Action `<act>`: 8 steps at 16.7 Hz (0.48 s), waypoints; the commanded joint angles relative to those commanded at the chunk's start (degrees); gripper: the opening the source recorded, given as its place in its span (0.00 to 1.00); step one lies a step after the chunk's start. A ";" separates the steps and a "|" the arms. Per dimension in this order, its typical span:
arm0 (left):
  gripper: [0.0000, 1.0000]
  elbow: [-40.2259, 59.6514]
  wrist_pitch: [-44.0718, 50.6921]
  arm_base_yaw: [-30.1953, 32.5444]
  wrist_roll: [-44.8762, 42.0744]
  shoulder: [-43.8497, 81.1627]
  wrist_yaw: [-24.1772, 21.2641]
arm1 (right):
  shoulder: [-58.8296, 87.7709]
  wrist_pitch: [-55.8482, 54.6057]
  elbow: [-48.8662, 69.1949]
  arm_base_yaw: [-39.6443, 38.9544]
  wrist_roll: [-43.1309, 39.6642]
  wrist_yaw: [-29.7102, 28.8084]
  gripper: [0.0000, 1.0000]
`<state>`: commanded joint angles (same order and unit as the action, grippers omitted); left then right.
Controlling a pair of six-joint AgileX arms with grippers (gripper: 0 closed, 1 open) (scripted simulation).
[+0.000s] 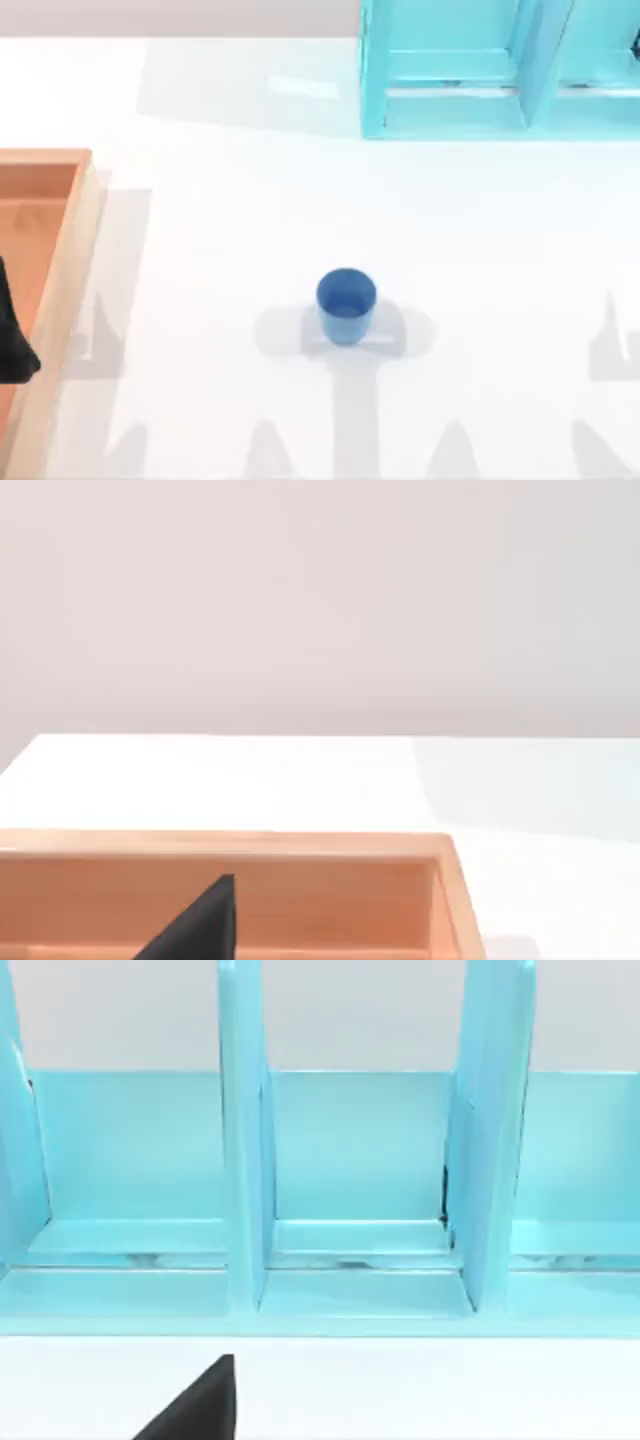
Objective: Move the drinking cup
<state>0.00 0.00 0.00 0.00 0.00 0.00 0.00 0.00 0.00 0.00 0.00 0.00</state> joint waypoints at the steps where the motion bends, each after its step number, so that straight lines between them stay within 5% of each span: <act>1: 1.00 0.00 0.00 0.00 0.00 0.00 0.00 | 0.00 0.00 0.00 0.00 0.00 0.00 1.00; 8: 1.00 0.00 0.00 0.00 0.00 0.00 0.00 | 12.13 7.75 9.91 -2.26 7.43 -0.67 1.00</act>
<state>0.00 0.00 0.00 0.00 0.00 0.00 12.13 7.75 9.91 -2.26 7.43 -0.67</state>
